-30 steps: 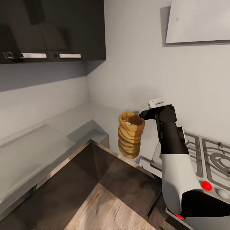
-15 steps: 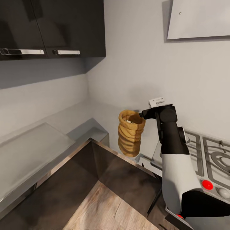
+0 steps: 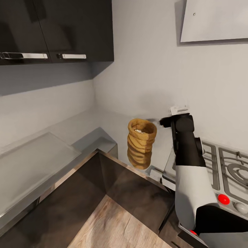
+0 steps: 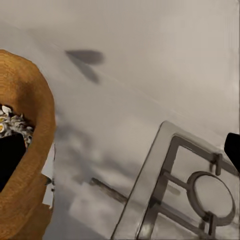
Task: In the kitchen, take the popcorn bag from the countertop, put it into the microwave, and heat it until the popcorn is cooked so the cooked popcorn ends up inside the bag.
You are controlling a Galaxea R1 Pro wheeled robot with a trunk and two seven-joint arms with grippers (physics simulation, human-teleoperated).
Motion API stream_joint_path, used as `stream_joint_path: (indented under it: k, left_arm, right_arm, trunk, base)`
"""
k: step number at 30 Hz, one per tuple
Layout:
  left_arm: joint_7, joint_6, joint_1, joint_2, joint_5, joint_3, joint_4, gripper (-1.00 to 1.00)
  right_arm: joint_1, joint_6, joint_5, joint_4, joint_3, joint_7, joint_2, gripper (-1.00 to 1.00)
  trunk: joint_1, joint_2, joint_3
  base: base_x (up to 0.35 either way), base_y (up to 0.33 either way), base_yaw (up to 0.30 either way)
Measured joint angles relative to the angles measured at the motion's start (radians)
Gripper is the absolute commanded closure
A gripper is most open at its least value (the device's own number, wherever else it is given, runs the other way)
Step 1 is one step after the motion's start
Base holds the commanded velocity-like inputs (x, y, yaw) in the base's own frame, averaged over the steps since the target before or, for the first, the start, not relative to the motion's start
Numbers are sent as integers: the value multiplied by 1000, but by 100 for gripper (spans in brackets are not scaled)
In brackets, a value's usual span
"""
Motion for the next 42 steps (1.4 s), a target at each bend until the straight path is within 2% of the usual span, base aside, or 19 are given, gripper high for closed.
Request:
stream_joint_path:
  k: [2,4,6,7,8,10,12,13,14,16,18,35,42]
  left_arm:
    - [0,0,0,0,0,0,0,-100]
    - [0,0,0,0,1,0,0,-100]
    - [0,0,0,0,0,0,0,-100]
    - [0,0,0,0,0,0,0,-100]
    - [0,0,0,0,0,0,0,-100]
    - [0,0,0,0,0,0,0,-100]
    - [0,0,0,0,0,0,0,-100]
    - [0,0,0,0,-1,0,0,-100]
    - [0,0,0,0,-1,0,0,-100]
    - [0,0,0,0,-1,0,0,-100]
    - [0,0,0,0,-1,0,0,-100]
    - [0,0,0,-1,0,0,0,-100]
    - [-1,1,0,0,2,-2,0,-100]
  right_arm:
    - [0,0,-82,-1,-7,-85,0,-100]
    - [0,-1,-230,0,-11,-262,0,-100]
    - [0,-2,-343,4,-9,-376,0,-100]
    - [0,-13,-451,6,-4,-446,0,-100]
    - [0,-19,-552,6,-1,-489,0,-100]
    - [0,-18,-643,1,9,-515,0,-100]
    - [0,-3,-669,-2,47,-521,0,-100]
    - [0,-3,-679,-3,85,-523,0,-100]
    - [0,-2,-682,-4,108,-524,0,-100]
    - [0,-3,-689,-5,134,-523,1,-100]
    - [0,-3,-692,-4,144,-522,1,-100]
    - [0,-2,-696,7,147,-513,1,-100]
    - [8,-2,-696,52,144,-515,1,-100]
  trunk:
    - [0,0,0]
    - [0,0,0]
    - [0,0,0]
    - [0,0,0]
    - [0,0,0]
    - [0,0,0]
    - [0,0,0]
    - [0,0,0]
    - [0,0,0]
    - [0,0,0]
    - [0,0,0]
    - [0,0,0]
    - [0,0,0]
  base:
    - [0,0,0]
    - [0,0,0]
    - [0,0,0]
    - [0,0,0]
    - [0,0,0]
    - [0,0,0]
    - [0,0,0]
    - [0,0,0]
    - [0,0,0]
    - [0,0,0]
    - [0,0,0]
    - [0,0,0]
    - [150,0,0]
